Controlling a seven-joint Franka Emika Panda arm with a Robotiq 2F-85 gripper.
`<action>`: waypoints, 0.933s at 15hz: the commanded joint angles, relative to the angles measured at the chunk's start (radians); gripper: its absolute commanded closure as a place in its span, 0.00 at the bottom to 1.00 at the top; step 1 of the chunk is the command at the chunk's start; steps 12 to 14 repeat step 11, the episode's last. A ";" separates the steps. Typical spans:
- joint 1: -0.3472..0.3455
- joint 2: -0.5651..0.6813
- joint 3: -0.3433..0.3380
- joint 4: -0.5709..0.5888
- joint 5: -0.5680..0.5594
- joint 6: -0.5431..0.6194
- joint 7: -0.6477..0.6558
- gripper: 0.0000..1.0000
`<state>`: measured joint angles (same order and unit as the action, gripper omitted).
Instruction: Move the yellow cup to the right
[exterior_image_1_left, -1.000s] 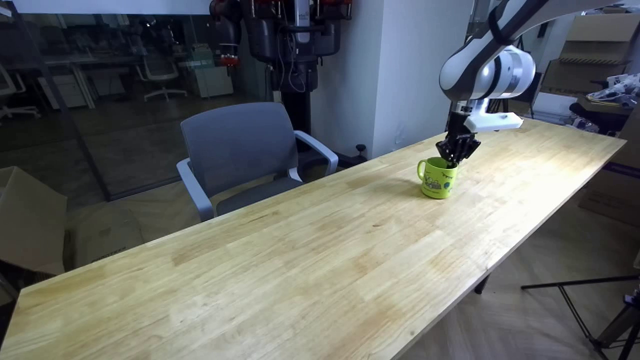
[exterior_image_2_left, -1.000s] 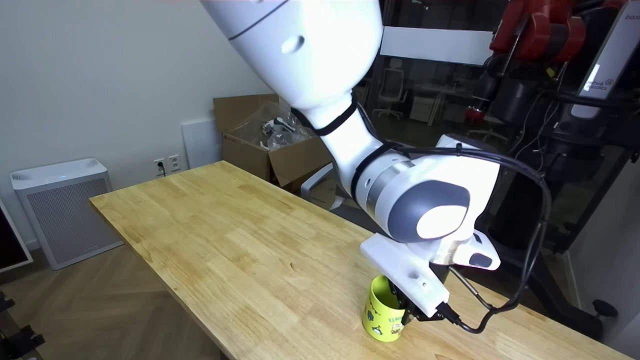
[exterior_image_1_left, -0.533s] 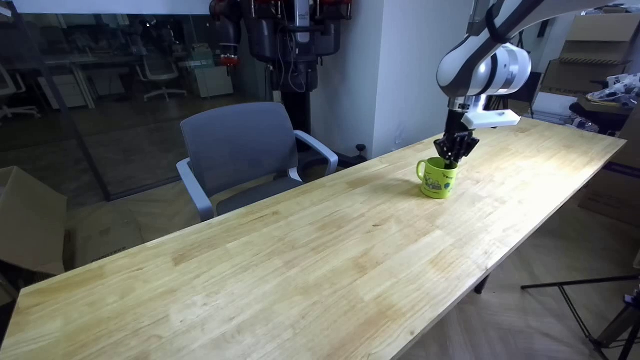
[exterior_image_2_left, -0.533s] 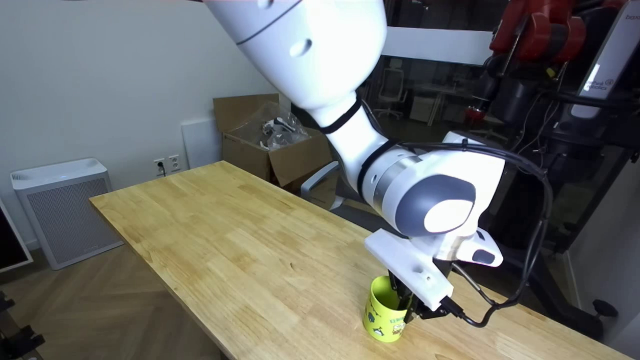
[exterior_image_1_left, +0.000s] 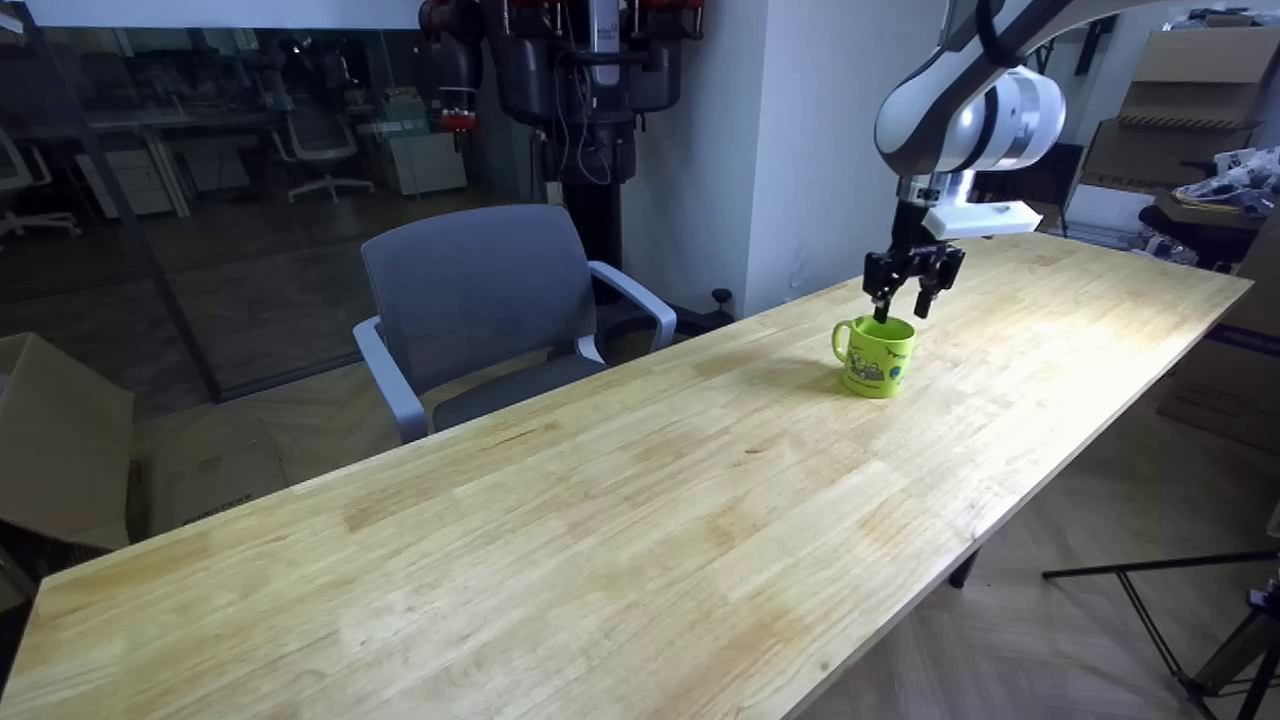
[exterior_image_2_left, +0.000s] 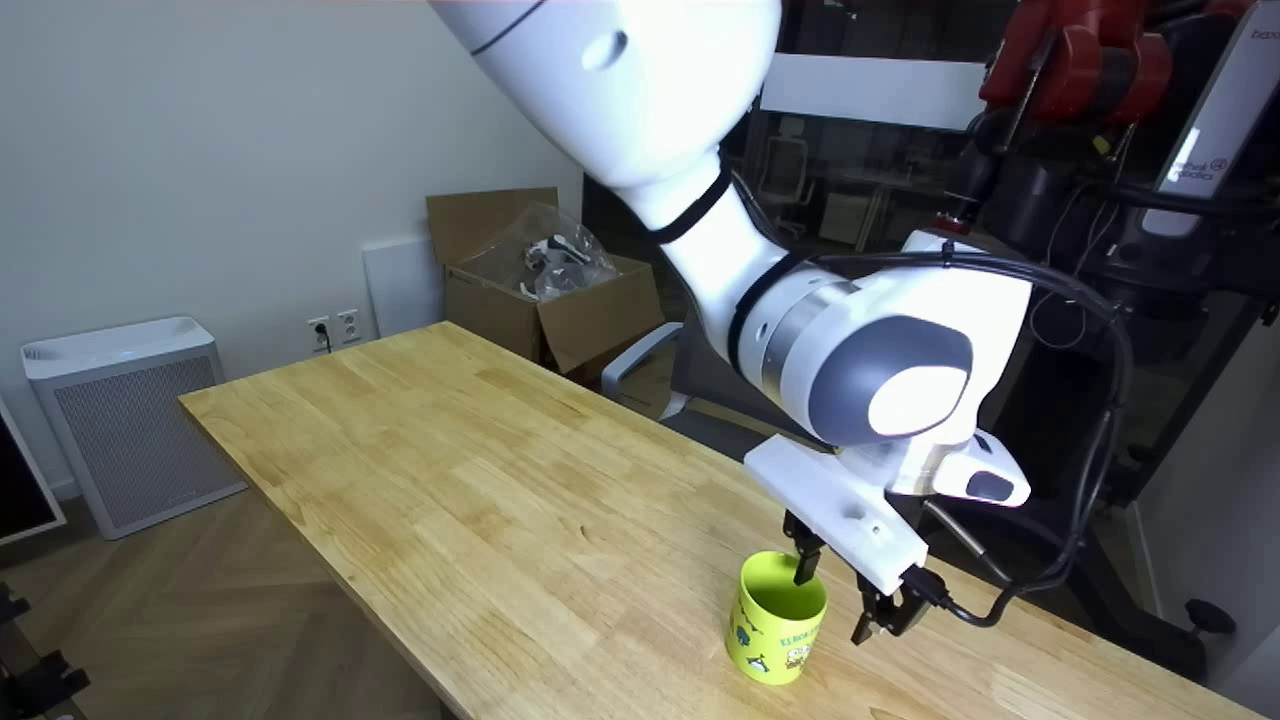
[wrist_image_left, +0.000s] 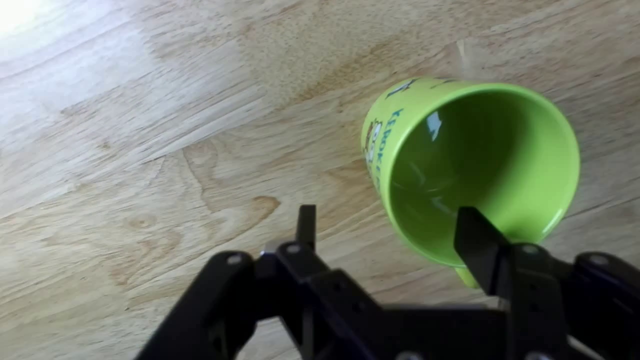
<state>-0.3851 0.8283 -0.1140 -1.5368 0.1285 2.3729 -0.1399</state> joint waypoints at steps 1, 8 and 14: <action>0.024 -0.068 -0.024 -0.052 -0.007 -0.010 0.053 0.01; 0.024 -0.186 -0.016 -0.158 0.003 -0.064 0.026 0.00; 0.016 -0.129 -0.015 -0.102 0.001 -0.041 0.008 0.00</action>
